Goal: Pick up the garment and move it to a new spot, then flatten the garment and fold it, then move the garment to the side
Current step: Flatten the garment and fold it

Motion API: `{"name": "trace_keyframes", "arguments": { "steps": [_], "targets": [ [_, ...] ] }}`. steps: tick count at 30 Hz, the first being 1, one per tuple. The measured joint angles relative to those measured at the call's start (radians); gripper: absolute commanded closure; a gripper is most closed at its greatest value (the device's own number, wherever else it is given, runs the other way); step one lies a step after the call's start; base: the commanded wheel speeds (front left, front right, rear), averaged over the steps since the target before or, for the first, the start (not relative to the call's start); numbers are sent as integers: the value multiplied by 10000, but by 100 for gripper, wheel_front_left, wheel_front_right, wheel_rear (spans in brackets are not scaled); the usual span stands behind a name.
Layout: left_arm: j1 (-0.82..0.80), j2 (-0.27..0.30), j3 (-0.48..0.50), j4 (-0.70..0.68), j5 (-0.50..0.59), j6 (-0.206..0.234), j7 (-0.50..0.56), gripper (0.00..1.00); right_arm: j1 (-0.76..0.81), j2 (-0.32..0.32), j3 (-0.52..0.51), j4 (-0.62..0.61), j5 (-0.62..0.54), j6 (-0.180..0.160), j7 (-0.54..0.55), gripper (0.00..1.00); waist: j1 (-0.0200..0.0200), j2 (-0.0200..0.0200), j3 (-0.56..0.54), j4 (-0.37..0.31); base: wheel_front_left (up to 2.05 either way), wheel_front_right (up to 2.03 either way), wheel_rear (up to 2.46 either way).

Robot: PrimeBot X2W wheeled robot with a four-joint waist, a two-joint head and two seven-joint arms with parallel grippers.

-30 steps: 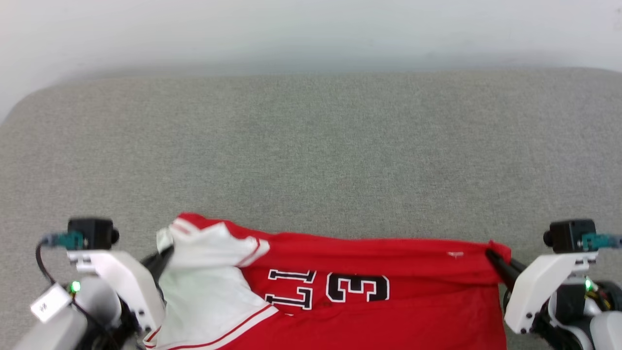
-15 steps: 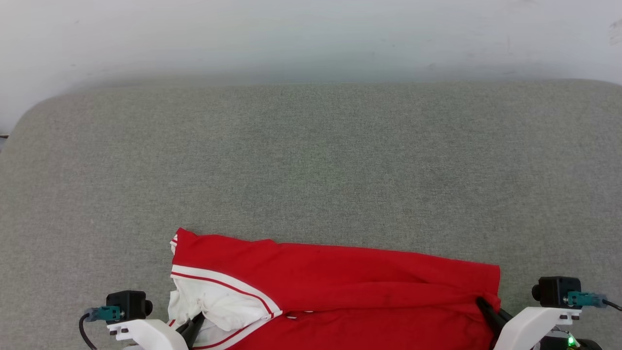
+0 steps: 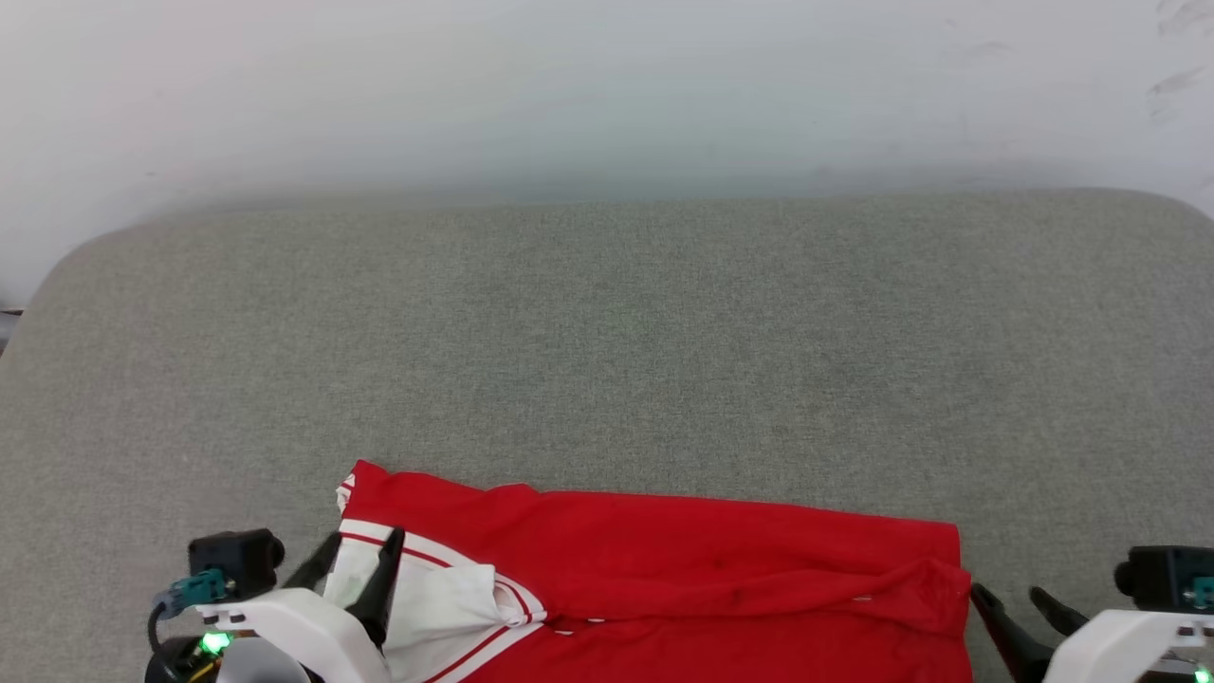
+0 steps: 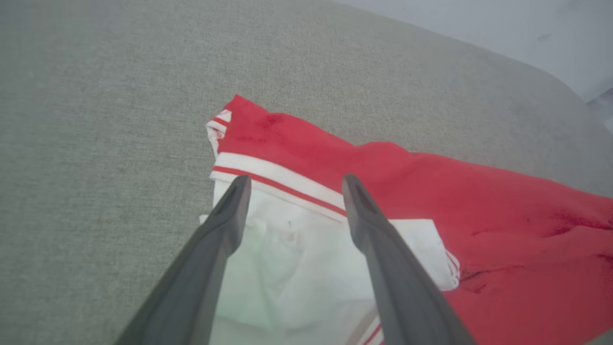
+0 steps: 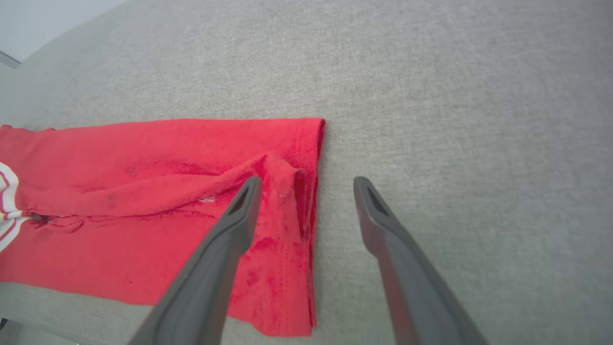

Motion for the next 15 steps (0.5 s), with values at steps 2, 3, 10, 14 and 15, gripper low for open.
{"name": "trace_keyframes", "arguments": {
  "steps": [2, 3, 10, 14, 15],
  "targets": [
    [8, -2, 159, -322, 217, 234, -483, 0, 220, -121, -349, -351, 8, 0, 679, 0, 0, 0, -78, -2, 0, 0, 0],
    [20, 6, 232, -477, 349, 343, -750, 0, 326, -194, -504, -525, 8, 0, 982, 0, 0, 0, -113, 5, 0, 0, 0],
    [69, -69, 552, -1394, 1588, 976, -2015, 0, 527, -408, -1166, -1289, 2, 0, 2784, 0, 0, 0, -25, 280, 0, 0, 0],
    [81, -420, 1014, -1829, 2226, 1026, -2157, 0, 447, -337, -1083, -1300, -50, 0, 3160, 0, 1, 0, 129, 533, 0, 0, 0],
    [105, -504, 1175, -1948, 2441, 1024, -2167, 0, 418, -318, -1039, -1243, -90, 0, 3202, 0, 1, 0, 173, 602, 0, 0, 0]
  ]
}}
